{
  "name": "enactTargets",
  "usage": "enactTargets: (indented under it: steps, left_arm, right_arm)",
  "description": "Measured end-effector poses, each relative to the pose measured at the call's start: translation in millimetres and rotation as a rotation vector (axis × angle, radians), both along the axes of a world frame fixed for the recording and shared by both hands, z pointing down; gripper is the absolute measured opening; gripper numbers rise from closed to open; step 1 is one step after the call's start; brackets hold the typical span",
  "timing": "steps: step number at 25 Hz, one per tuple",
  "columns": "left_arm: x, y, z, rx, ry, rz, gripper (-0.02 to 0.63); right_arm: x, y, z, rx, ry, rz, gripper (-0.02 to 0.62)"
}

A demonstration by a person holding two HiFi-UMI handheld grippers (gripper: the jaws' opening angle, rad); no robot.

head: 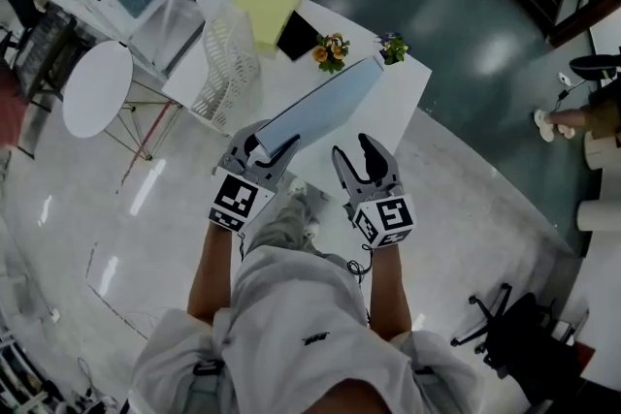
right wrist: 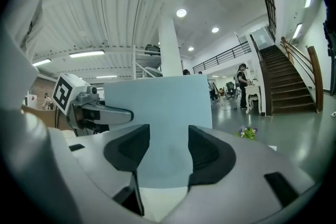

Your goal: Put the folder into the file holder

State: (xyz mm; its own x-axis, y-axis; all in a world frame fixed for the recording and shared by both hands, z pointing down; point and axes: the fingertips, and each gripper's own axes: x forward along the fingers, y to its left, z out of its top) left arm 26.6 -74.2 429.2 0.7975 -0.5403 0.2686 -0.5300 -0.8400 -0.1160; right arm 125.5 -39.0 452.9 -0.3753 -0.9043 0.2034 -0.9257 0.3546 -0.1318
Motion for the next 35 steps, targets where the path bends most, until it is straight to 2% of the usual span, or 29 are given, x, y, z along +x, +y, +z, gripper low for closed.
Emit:
enactTargets:
  steps: [5,9,17,21,27,35]
  left_arm:
    - [-42,26,-28,0.021,-0.002,-0.118,0.16]
    - [-79,39,-49,0.029,0.016,-0.174,0.16]
    - [-163,24,-79,0.063,0.04,-0.272,0.16]
    - [-207,7,-96,0.085,0.082,-0.284,0.16]
    - [-272,-28,-108,0.064,0.108,-0.276,0.16]
    - [-324,-89,-102,0.057,0.13,-0.262,0.16]
  right_arm:
    - [-42,18,-17,0.031,-0.013,-0.072,0.229]
    - [-75,27,-29,0.044,-0.014,-0.119,0.229]
    - [-140,-1,-40,0.059,0.009,-0.189,0.224]
    - [-175,-26,-39,0.054,0.019,-0.186,0.222]
    - [-222,-68,-38,0.04,0.021,-0.141,0.218]
    - [-267,-107,-26,0.012,0.057,-0.083,0.215]
